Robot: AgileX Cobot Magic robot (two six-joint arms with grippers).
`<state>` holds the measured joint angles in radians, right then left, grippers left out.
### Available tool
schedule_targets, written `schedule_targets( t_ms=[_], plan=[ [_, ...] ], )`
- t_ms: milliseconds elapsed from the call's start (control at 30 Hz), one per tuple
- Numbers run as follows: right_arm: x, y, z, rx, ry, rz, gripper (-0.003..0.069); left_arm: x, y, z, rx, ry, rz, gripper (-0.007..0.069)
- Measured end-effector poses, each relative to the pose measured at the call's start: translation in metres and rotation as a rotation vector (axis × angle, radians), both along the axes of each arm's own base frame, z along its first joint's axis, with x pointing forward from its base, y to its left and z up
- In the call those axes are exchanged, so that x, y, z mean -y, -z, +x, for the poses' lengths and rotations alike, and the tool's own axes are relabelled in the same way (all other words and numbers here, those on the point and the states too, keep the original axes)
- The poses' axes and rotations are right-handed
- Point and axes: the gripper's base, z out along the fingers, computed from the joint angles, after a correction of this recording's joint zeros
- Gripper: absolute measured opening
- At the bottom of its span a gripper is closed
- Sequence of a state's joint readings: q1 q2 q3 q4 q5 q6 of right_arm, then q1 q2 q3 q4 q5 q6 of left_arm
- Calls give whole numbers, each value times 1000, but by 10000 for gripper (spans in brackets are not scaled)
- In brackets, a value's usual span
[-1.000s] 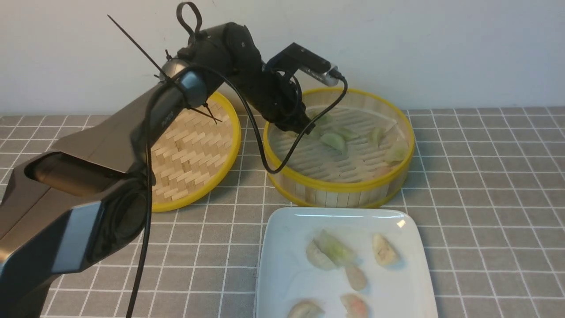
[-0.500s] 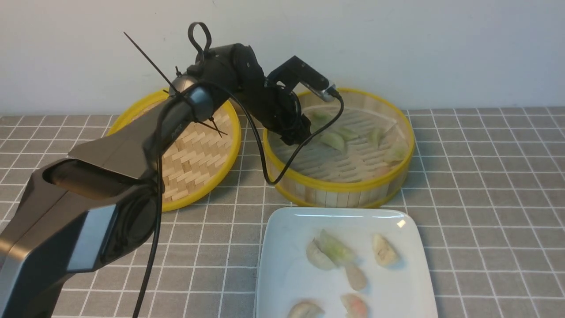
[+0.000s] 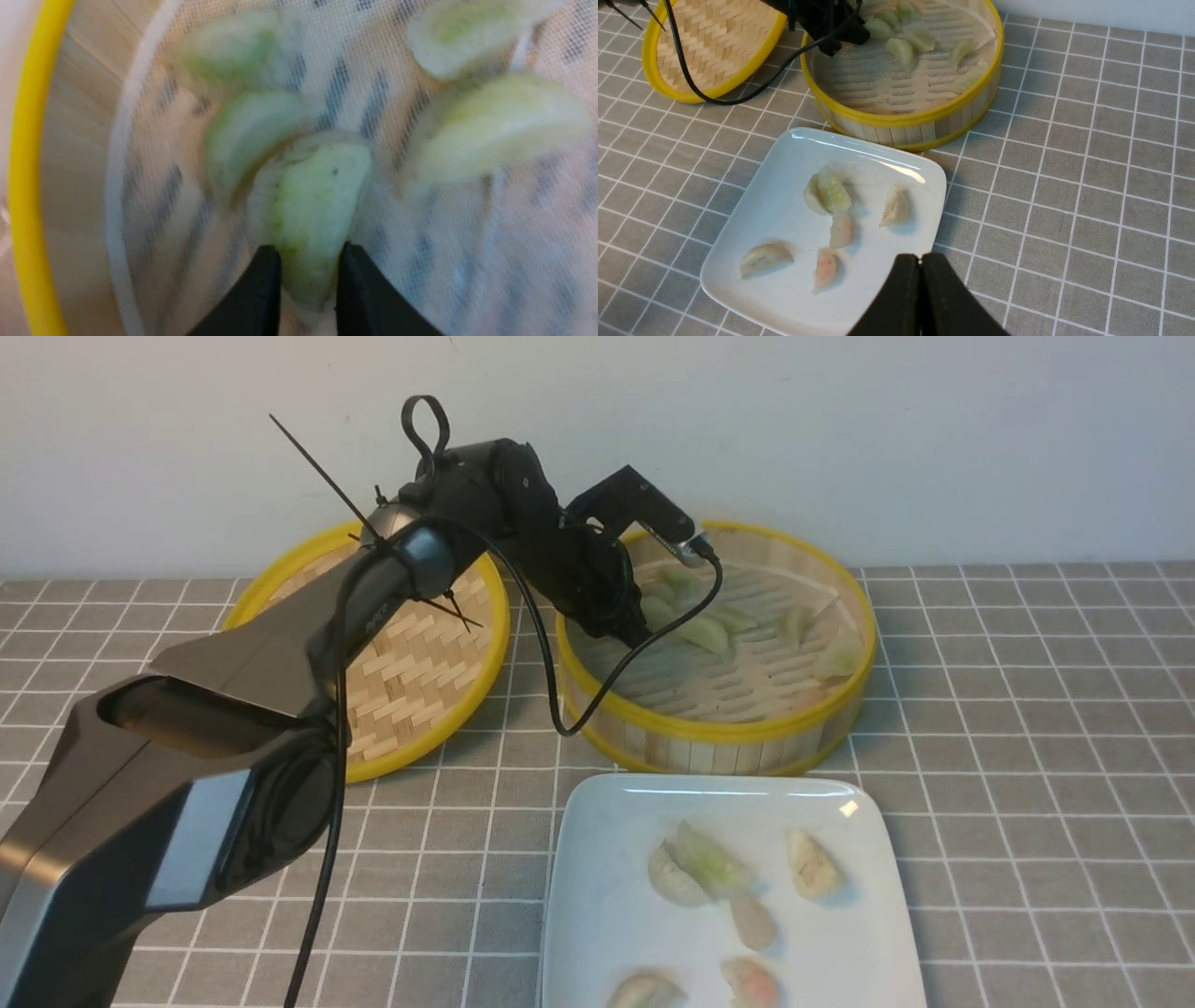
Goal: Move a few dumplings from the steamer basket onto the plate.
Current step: Use the left arm to grab a dumpling from the steamer, then use the left arm to put the dumpling into the plate
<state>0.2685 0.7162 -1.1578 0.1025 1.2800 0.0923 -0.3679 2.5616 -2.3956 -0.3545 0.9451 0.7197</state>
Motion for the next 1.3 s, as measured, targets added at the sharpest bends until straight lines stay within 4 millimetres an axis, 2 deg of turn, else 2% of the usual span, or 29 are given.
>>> schedule_targets(
  t_ms=[133, 300, 333, 400, 433, 533, 567, 600, 633, 667, 700, 733, 833, 933, 1067, 1100, 1133, 1200, 1233, 1267, 1300],
  plan=[
    [0, 0, 0, 0, 0, 0, -15, -4, -20, -7, -25, -1, 18, 132],
    [1, 0, 0, 3, 8, -13, -15, -10, -73, -26, -40, -3, 16, 132],
    [1, 0, 0, 3, 8, -13, -15, -10, -73, -26, -40, -3, 17, 132],
    [1, 0, 0, 3, 8, -13, -15, -14, -92, -37, -78, 6, 25, 132],
    [1, 0, 0, 3, 8, -13, -15, -14, -94, -38, -79, 7, 26, 132],
    [1, 0, 0, 4, 8, -14, -15, -19, -128, -50, -59, -35, -6, 132],
    [1, 0, 0, 4, 8, -14, -15, -20, -130, -51, -58, -39, -9, 132],
    [1, 0, 0, 4, 8, -14, -15, -23, -152, -59, -48, -85, -47, 132],
    [1, 0, 0, 4, 8, -15, -15, -23, -154, -60, -49, -91, -51, 132],
    [1, 0, 0, 4, 8, -15, -15, -26, -172, -69, -54, -145, -92, 132],
    [1, 0, 0, 4, 8, -15, -15, -27, -174, -71, -51, -145, -93, 132],
    [1, 0, 0, 4, 8, -15, -15, -29, -188, -82, -64, -179, -123, 132],
    [1, 0, 0, 4, 9, -16, -15, -30, -201, -109, -113, -207, -137, 132],
    [1, 0, 0, 4, 9, -16, -15, -23, -194, -144, -196, -179, -98, 132],
    [1, 0, 0, 4, 9, -16, -15, -8, -158, -180, -335, -120, -8, 132],
    [1, 0, 0, 4, 9, -16, -15, -7, -153, -182, -350, -118, 2, 132],
    [1, 0, 0, 4, 8, -15, -15, 0, -133, -192, -410, -98, 46, 132],
    [1, 0, 1, 4, 5, -19, -15, 9, -106, -201, -476, -74, 101, 132],
    [1, 1, 1, 2, 2, -23, -15, 13, -96, -202, -496, -67, 119, 132],
    [1, 2, 1, 1, 2, -24, -15, 15, -94, -203, -498, -64, 122, 132],
    [1, 4, 2, -4, -4, -32, -15, 22, -80, -204, -520, -55, 142, 132]
  ],
)
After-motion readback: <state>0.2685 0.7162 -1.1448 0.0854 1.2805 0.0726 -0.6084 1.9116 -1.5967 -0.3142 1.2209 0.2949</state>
